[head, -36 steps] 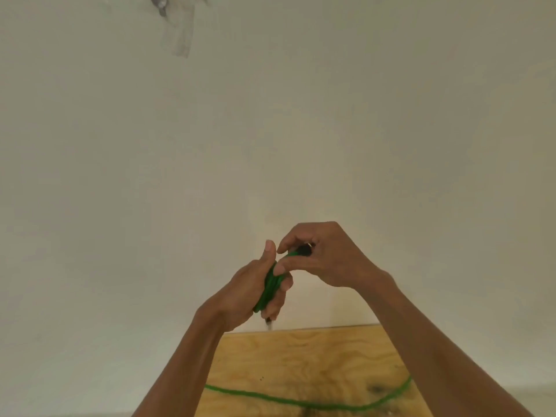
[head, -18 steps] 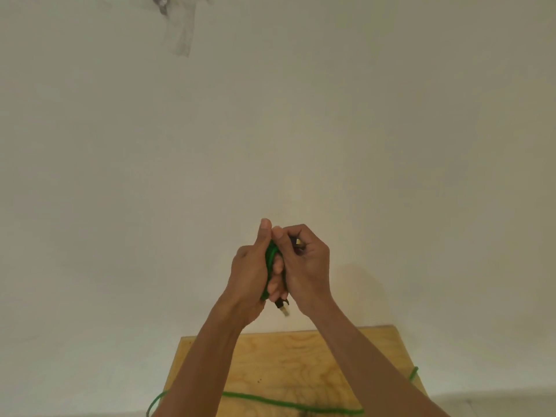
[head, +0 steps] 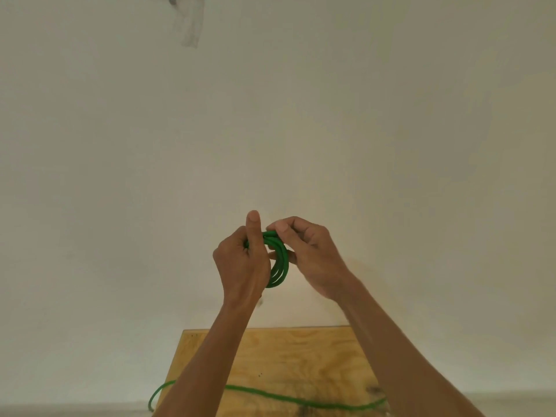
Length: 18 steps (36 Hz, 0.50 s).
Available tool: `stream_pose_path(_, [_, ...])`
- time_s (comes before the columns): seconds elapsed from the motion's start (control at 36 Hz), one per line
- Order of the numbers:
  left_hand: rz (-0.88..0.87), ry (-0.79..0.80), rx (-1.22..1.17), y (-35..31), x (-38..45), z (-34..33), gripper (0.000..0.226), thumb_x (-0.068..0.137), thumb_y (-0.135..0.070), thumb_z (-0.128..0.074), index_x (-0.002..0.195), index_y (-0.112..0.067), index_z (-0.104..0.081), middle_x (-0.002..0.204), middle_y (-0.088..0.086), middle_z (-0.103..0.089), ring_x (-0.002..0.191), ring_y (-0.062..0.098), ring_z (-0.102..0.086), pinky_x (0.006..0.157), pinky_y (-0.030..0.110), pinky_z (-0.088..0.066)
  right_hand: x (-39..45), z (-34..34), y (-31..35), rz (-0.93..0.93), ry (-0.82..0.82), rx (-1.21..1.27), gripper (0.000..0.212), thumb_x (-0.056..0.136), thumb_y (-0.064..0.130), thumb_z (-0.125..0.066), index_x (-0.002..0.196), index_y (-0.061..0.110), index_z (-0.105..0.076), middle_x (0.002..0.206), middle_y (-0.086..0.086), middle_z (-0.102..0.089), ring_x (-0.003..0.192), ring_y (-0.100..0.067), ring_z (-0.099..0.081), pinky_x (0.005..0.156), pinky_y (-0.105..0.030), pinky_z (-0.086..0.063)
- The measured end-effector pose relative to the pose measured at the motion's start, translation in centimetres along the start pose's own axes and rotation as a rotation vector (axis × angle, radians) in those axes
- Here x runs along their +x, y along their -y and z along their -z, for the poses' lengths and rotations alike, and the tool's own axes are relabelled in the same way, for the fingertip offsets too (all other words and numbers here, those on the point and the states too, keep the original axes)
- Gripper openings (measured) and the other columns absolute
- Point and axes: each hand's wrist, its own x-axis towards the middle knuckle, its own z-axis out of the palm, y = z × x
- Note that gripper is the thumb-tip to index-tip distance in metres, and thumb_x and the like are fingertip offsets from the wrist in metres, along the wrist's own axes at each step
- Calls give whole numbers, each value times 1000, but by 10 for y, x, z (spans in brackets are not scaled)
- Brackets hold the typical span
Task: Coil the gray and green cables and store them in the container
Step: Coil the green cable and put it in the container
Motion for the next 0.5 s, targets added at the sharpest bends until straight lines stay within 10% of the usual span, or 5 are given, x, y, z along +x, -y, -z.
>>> stream_pose_path(0.5, [144, 83, -25, -4, -3, 0, 61, 102, -34, -49, 55, 3, -35, 48, 5, -25, 47, 20, -28, 47, 45, -37, 7, 21, -16, 224, -179, -247, 18, 75, 32, -77, 89, 21, -79, 88, 7, -64, 82, -15, -64, 76, -34, -57])
